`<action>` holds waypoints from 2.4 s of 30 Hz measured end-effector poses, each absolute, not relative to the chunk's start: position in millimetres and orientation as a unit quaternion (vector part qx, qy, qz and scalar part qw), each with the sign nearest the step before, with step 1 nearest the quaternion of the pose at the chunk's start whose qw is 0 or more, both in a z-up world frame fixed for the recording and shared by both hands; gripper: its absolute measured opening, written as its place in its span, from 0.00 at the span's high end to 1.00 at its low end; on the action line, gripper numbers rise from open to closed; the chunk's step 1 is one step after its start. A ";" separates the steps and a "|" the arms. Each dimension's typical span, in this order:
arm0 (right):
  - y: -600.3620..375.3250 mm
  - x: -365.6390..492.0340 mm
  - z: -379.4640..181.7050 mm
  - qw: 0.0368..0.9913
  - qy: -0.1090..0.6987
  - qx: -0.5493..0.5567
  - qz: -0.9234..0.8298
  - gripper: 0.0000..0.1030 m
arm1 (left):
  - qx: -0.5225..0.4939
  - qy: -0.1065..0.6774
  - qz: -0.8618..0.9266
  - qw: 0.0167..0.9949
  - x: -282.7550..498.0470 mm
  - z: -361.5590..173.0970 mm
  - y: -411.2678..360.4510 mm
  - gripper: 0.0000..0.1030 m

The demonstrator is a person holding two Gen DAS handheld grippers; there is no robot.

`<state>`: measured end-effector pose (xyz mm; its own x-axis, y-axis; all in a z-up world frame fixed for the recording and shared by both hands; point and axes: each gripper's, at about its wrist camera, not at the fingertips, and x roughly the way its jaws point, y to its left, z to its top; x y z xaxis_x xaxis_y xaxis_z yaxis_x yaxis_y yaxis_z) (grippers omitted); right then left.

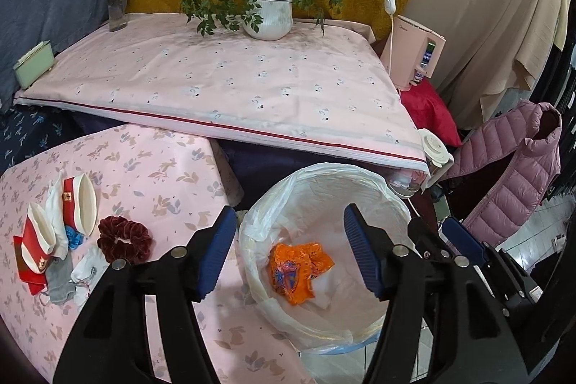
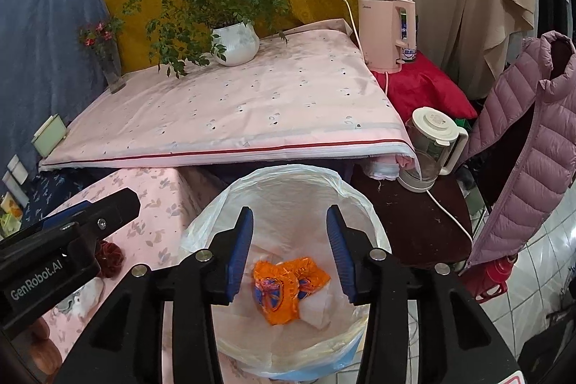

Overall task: Collect trash
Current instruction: 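Move both tools back from the bin to the table, then grasp the white sock with the right tool while the left tool grasps the red envelope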

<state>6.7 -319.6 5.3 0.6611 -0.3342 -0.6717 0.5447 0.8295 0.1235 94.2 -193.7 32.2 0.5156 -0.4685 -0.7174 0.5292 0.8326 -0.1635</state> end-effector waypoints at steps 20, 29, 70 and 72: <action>-269.7 23.5 11.1 0.908 0.340 0.131 -0.208 0.52 | 0.010 0.408 -0.250 0.878 105.2 26.7 -144.9 0.43; -228.5 40.1 7.9 0.913 0.352 0.105 -0.176 0.48 | -0.016 0.419 -0.213 0.882 117.4 15.9 -100.4 0.38; -46.4 138.0 -94.5 0.867 0.487 0.101 -0.040 0.44 | -0.129 0.482 -0.012 0.867 170.8 -89.5 165.9 0.41; -45.3 141.8 -98.8 0.865 0.490 0.099 -0.040 0.44 | -0.134 0.487 -0.017 0.863 172.4 -94.3 168.6 0.47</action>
